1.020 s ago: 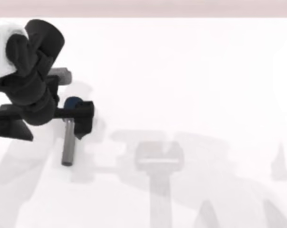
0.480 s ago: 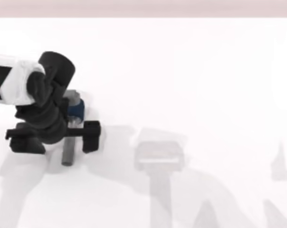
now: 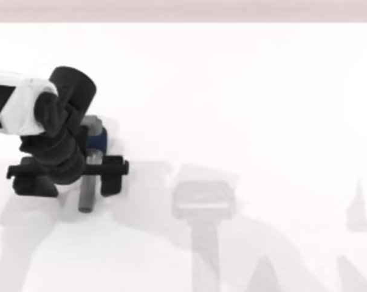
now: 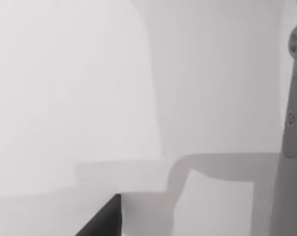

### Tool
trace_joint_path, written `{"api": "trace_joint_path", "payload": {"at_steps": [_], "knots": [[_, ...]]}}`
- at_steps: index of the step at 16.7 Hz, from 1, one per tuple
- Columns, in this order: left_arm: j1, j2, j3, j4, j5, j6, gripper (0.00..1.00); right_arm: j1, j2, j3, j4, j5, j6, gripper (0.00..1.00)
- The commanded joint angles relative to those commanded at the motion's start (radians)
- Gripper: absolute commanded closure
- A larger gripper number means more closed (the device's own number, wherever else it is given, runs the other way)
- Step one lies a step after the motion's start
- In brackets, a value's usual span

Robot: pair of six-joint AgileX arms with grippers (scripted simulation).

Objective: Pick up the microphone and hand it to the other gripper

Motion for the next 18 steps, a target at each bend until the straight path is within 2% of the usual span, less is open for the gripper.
{"api": "trace_joint_path", "payload": {"at_steps": [9, 17, 18], "knots": [[0.0, 0.0, 0.0, 0.0, 0.0, 0.0, 0.98, 0.0, 0.0, 0.0, 0.0, 0.0, 0.0, 0.0], [0.0, 0.0, 0.0, 0.0, 0.0, 0.0, 1.0, 0.0, 0.0, 0.0, 0.0, 0.0, 0.0, 0.0], [0.009, -0.055, 0.01, -0.047, -0.064, 0.044, 1.0, 0.0, 0.0, 0.0, 0.0, 0.0, 0.0, 0.0]]}}
